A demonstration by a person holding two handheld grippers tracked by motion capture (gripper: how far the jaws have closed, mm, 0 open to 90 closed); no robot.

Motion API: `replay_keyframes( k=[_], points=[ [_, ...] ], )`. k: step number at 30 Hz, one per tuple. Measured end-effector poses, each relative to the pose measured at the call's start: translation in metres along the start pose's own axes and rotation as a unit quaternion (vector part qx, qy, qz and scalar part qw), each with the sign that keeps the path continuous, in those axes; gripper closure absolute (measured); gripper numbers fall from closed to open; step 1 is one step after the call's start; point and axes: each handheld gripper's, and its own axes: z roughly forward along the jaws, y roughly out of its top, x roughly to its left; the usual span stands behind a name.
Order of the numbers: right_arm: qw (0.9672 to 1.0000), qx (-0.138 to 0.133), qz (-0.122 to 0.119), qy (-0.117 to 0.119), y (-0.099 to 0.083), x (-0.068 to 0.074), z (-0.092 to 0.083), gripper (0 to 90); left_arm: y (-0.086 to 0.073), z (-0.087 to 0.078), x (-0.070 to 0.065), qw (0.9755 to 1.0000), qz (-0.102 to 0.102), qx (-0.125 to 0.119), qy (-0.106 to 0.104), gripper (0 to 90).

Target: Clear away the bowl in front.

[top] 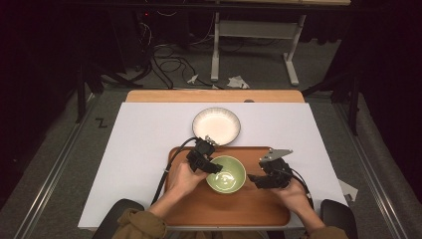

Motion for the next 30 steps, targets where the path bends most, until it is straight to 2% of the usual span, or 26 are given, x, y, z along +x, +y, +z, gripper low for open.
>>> replay_keyframes(
  k=[9,11,13,16,19,30],
  points=[
    [1.0,-0.002,0.004,0.0,0.0,0.0,0.0,36.8,0.0,-0.006,0.0,1.0,-0.004,-0.007,-0.002,47.4],
    [1.0,0.0,0.0,0.0,0.0,0.0,0.0,36.8,0.0,-0.009,0.0,0.9999,0.0,-0.01,0.001,46.7],
    [1.0,-0.002,0.0,0.0,0.0,0.001,0.0,36.8,0.0,-0.01,-0.001,0.9998,0.004,-0.011,0.013,45.2],
    [1.0,0.001,0.001,0.002,0.0,0.0,0.0,36.8,-0.001,-0.011,-0.002,0.9998,0.008,-0.012,0.015,42.6],
    [1.0,0.0,0.001,0.0,0.0,0.0,0.0,36.8,0.0,-0.014,-0.003,0.9996,0.006,-0.024,0.011,42.4],
    [1.0,0.001,0.001,0.0,0.0,0.0,0.0,36.8,0.0,-0.025,-0.004,0.9991,0.003,-0.042,0.005,41.8]
  ],
)
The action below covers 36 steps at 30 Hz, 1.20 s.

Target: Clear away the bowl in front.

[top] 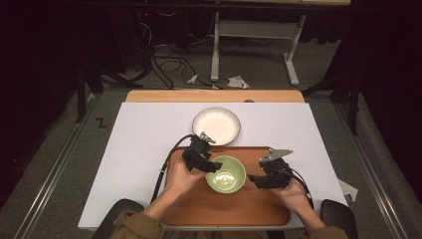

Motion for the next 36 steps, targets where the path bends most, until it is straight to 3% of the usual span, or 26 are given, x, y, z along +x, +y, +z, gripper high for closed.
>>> replay_keyframes(
  k=[12,36],
  points=[
    [1.0,0.001,0.0,0.001,0.0,0.0,0.0,36.8,0.002,-0.017,0.0,0.9999,0.005,-0.014,0.003,40.7],
    [1.0,0.003,0.002,0.001,0.0,0.0,0.0,37.3,0.0,-0.037,0.003,0.9994,-0.004,-0.033,0.003,41.6]
  ],
)
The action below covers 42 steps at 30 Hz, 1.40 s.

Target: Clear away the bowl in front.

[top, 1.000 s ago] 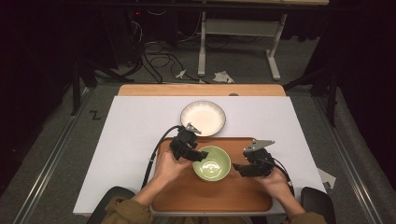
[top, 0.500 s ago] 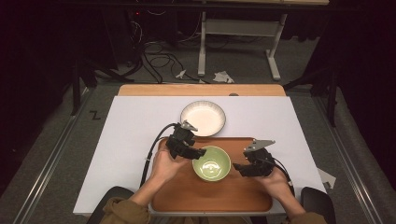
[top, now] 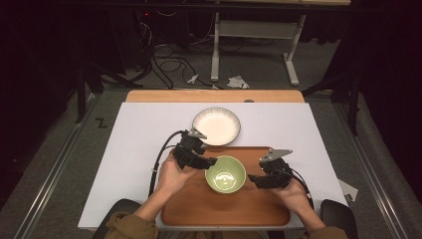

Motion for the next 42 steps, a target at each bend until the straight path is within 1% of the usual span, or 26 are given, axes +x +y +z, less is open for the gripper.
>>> replay_keyframes(
  k=[3,10,11,20,21,28,29,30,31,34,39,42],
  points=[
    [1.0,-0.001,0.004,0.001,0.0,-0.001,0.0,37.3,0.0,-0.003,0.001,1.0,0.001,0.002,0.002,41.5],
    [1.0,-0.001,0.005,-0.002,0.0,0.0,0.0,37.3,-0.002,-0.01,0.001,1.0,-0.001,-0.006,0.003,41.3],
    [1.0,0.001,0.002,-0.003,0.0,0.0,0.0,37.3,-0.002,-0.012,0.002,1.0,0.002,-0.006,0.004,41.3],
    [1.0,-0.001,0.004,-0.003,0.0,0.0,0.0,37.3,-0.007,-0.025,0.003,0.9998,-0.002,-0.015,0.013,41.4],
    [1.0,0.001,0.001,-0.001,0.0,0.0,0.0,37.3,-0.008,-0.027,0.003,0.9998,-0.003,-0.017,0.013,41.4],
    [1.0,0.0,0.004,-0.002,0.0,-0.001,0.0,37.3,-0.011,-0.028,0.005,0.9997,-0.008,-0.019,0.013,41.5],
    [1.0,0.0,0.003,-0.002,0.0,-0.001,0.0,37.3,-0.013,-0.028,0.006,0.9996,-0.009,-0.02,0.018,41.6],
    [1.0,0.0,0.005,-0.002,0.0,0.0,0.0,37.3,-0.013,-0.028,0.006,0.9995,-0.01,-0.021,0.019,41.7],
    [1.0,0.001,0.006,-0.002,0.0,0.0,0.0,37.3,-0.015,-0.028,0.007,0.9995,-0.016,-0.023,0.016,41.8],
    [1.0,0.001,0.005,0.0,-0.001,-0.001,0.0,37.3,-0.02,-0.029,0.009,0.9991,-0.026,-0.028,0.02,41.8],
    [1.0,0.0,0.003,0.0,0.0,-0.001,0.0,37.3,-0.025,-0.029,0.01,0.9987,-0.029,-0.031,0.027,41.9],
    [1.0,0.0,0.005,0.0,0.0,0.0,0.0,37.3,-0.029,-0.027,0.011,0.9985,-0.034,-0.033,0.026,42.0]
  ],
)
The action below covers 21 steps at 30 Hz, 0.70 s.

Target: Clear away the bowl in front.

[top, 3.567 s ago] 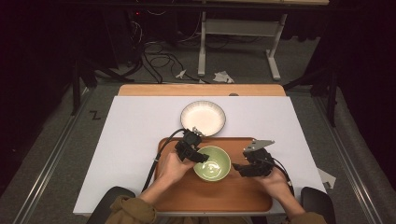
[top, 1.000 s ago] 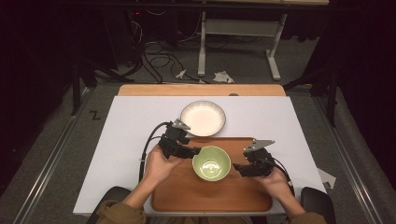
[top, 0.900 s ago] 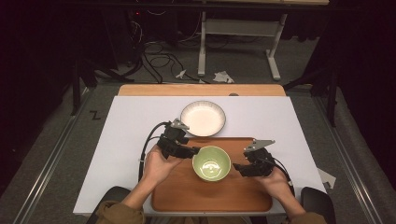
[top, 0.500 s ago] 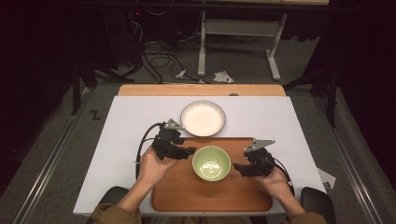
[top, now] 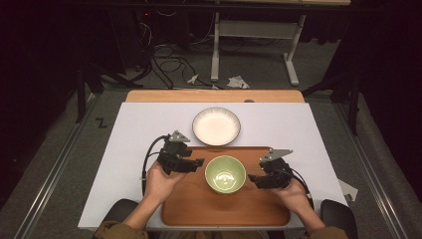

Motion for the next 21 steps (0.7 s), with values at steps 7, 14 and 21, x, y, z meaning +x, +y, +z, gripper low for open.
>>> replay_keyframes(
  k=[7,14,21],
  points=[
    [1.0,0.0,-0.001,0.0,0.0,-0.001,0.0,37.2,-0.009,0.004,0.003,0.9999,-0.015,0.003,-0.001,42.9],
    [1.0,0.0,0.002,0.0,0.0,-0.001,0.0,37.3,-0.016,0.006,0.008,0.9996,-0.03,0.004,0.002,43.8],
    [1.0,0.001,0.001,0.001,0.0,-0.001,0.0,37.4,-0.023,0.011,0.011,0.9992,-0.037,0.01,0.006,44.6]
  ],
)
